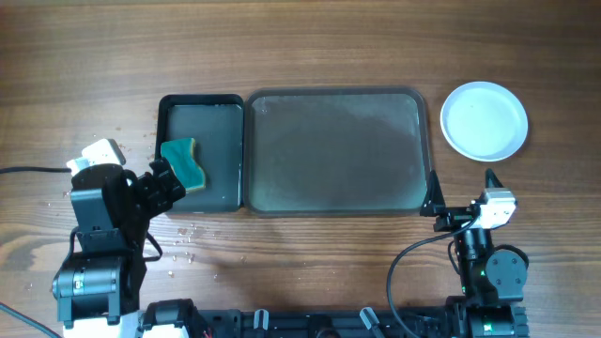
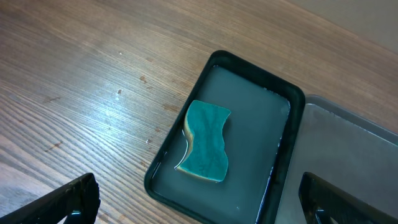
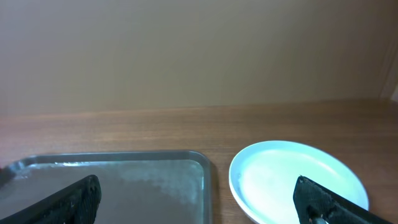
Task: Clean dirty plates on tray and stack at the side
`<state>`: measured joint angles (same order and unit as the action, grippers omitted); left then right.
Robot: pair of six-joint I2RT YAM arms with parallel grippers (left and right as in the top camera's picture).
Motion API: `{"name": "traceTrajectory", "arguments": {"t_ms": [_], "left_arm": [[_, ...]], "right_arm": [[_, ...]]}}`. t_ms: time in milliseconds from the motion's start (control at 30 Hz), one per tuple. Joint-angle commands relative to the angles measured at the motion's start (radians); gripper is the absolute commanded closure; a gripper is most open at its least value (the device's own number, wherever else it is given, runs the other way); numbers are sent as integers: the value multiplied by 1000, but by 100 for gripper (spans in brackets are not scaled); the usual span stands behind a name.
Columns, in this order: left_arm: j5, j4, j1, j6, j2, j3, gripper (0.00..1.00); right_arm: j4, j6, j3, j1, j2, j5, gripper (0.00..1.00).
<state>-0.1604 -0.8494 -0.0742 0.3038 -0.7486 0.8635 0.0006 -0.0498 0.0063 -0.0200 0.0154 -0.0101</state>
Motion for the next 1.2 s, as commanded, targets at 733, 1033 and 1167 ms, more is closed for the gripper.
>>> {"name": "traceTrajectory", "arguments": {"t_ms": [733,1033,1167], "left_arm": [[-10,2,-3,-9,2,14,0],[-10,2,-3,-9,2,14,0],[-10,-9,0,-9,23,11,0]], "right_arm": [[6,47,-2,-3,-11,2,0],[6,48,-2,-3,-11,2,0],[6,47,-2,-3,-11,2,0]]}}
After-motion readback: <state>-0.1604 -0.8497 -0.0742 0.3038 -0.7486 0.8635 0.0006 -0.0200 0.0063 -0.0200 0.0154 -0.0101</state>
